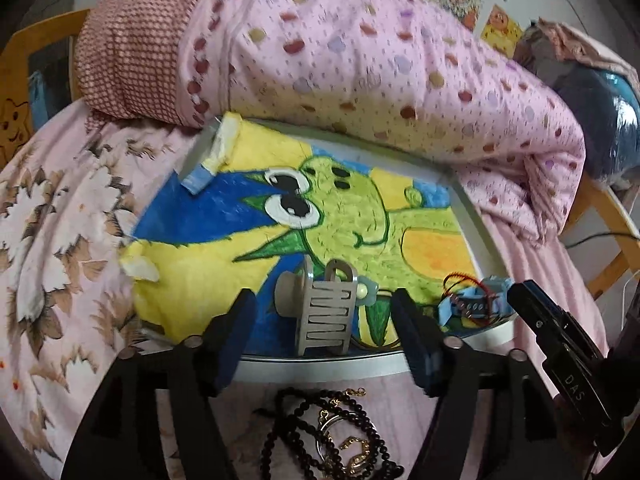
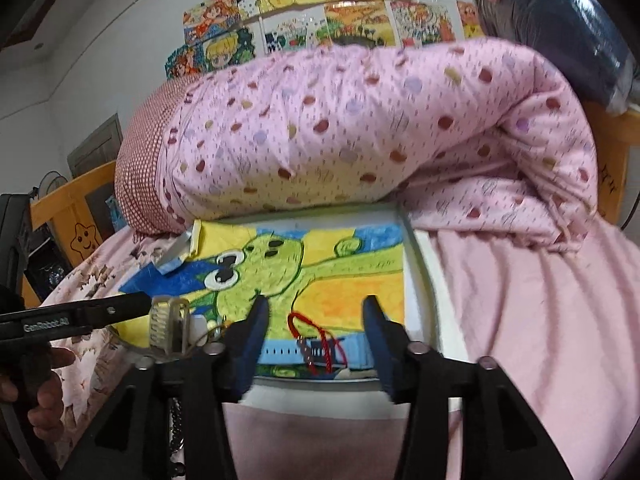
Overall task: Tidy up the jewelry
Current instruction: 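Place the clip in the tray with the left tool while the right tool drops the red bracelet there, then withdraw both tools from the tray back over the bed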
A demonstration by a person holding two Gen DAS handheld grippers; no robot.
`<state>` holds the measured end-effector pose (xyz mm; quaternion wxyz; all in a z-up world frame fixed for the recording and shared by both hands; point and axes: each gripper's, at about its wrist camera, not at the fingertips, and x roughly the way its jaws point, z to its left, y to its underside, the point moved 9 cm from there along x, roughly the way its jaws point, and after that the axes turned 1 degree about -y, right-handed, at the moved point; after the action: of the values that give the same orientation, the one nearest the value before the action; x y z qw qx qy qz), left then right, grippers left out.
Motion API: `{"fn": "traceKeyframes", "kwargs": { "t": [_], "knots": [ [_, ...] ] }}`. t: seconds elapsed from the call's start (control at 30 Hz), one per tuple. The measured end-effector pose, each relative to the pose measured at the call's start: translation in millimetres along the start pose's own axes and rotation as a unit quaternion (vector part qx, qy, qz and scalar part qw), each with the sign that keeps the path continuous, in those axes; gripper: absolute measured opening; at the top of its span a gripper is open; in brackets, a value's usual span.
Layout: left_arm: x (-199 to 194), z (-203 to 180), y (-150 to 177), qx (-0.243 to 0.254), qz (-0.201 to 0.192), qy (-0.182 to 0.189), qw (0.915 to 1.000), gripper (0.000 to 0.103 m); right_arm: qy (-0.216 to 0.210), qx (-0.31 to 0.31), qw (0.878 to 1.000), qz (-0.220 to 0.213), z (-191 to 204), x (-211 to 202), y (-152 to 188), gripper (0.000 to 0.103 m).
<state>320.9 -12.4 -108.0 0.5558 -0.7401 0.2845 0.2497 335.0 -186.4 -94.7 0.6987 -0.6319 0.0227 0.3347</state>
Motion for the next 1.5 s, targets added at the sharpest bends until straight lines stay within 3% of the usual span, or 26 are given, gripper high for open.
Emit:
{"fn": "traceKeyframes", "kwargs": {
  "t": [0.1,0.23,0.4,0.63,0.87,1.1,1.5],
  "knots": [
    [-18,0,-7,-0.008,-0.021,0.001,0.9997,0.080,-0.005,0.004,1.000,-0.021,2,-18,-13,0.075],
    [-46,-2,-16,-0.011,-0.056,0.003,0.9984,0.099,-0.005,-0.007,0.999,-0.047,10,-43,-28,0.084],
    [-83,-10,-22,0.004,-0.097,0.001,0.9952,0.101,-0.015,-0.011,0.996,-0.088,23,-83,-42,0.103],
    [-127,-12,-15,0.022,-0.135,0.003,0.9906,0.101,-0.010,-0.022,0.992,-0.128,41,-136,-44,0.103],
    [-166,-8,5,0.033,-0.156,0.005,0.9872,0.101,-0.003,-0.027,0.991,-0.134,58,-167,-33,0.103],
    [-192,0,30,0.049,-0.162,-0.001,0.9855,0.101,0.000,-0.037,0.993,-0.110,74,-186,-7,0.103],
    [-200,21,75,0.055,-0.133,-0.012,0.9895,0.101,-0.001,-0.043,0.997,-0.057,90,-194,33,0.103]
  ]
}}
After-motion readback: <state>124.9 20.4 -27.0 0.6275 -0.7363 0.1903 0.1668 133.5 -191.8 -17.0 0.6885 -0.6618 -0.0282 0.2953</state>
